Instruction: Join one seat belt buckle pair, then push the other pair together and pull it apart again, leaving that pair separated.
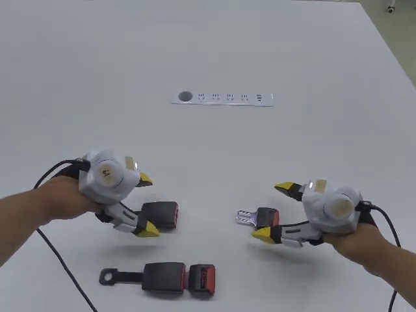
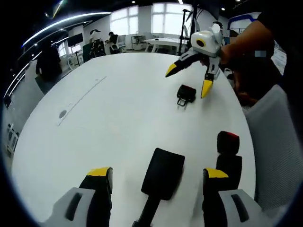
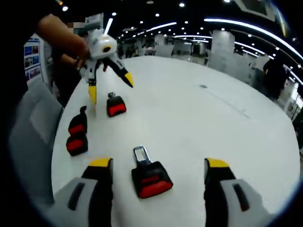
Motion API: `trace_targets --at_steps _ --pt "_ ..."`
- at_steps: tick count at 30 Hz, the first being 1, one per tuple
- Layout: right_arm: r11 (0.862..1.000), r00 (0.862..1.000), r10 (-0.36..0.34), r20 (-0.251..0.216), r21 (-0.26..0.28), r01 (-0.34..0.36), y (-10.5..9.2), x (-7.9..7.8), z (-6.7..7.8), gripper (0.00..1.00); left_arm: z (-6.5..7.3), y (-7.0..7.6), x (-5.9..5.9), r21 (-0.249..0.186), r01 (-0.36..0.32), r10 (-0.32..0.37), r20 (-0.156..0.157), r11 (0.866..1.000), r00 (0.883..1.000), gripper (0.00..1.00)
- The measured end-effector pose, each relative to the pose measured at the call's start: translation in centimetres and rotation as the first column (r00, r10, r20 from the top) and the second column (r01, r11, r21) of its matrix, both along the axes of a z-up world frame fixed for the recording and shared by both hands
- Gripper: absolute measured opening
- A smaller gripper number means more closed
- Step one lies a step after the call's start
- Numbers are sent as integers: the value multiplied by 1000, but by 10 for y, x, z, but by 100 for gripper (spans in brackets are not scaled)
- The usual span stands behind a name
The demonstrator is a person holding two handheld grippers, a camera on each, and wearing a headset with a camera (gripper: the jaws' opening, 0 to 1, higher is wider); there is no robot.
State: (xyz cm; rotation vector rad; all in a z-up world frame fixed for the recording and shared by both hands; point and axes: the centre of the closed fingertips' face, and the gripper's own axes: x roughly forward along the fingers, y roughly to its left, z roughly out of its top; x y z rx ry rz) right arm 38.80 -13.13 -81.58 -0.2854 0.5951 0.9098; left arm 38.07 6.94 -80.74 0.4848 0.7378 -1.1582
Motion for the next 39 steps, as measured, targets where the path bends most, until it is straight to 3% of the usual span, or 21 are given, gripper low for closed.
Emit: trace_targets --at_steps 2,4,5,8,10,12,17,18,19,22,23,29,32,33,39 --pt "999 999 -38 20 8 38 1 -3 5 89 5 10 5 -5 -103 103 15 995 995 89" --pt "999 999 -44 25 -6 44 4 -9 7 89 13 15 4 -44 -174 175 15 984 984 89" --pt "998 998 -55 32 -2 55 6 -11 9 90 21 18 5 -89 -227 230 22 970 973 89" --pt "995 994 -95 54 22 94 14 -19 21 94 33 27 4 -151 -321 331 41 935 943 94" --pt "993 990 -121 80 24 119 16 -21 27 97 40 30 -7 -183 -324 337 49 928 940 96" --pt "989 986 -144 85 56 140 18 -24 32 98 41 36 -18 -173 -350 361 38 921 932 95" --pt "987 981 -156 116 46 152 18 -35 39 100 54 39 -40 -200 -347 365 59 916 929 98" --pt "987 980 -157 124 44 153 17 -36 41 100 56 37 -45 -211 -338 355 49 917 933 99" --pt "986 977 -169 130 42 164 15 -37 42 100 57 36 -53 -224 -341 355 21 913 935 99" --pt "983 973 -184 141 48 179 13 -42 47 100 56 42 -61 -194 -333 349 54 923 936 99" --pt "982 973 -185 140 45 181 13 -44 47 100 57 43 -66 -197 -333 349 51 922 936 99" --pt "985 974 -170 151 35 166 17 -67 48 100 65 52 -82 -236 -355 376 49 905 925 100" --pt "991 979 -137 149 6 137 18 -83 45 100 69 57 -88 -249 -358 384 67 900 921 100" --pt "991 980 -136 145 3 137 18 -86 45 100 71 59 -90 -266 -374 403 60 888 913 100" --pt "990 979 -137 150 5 138 16 -104 51 100 73 68 -107 -282 -374 410 76 883 909 100"
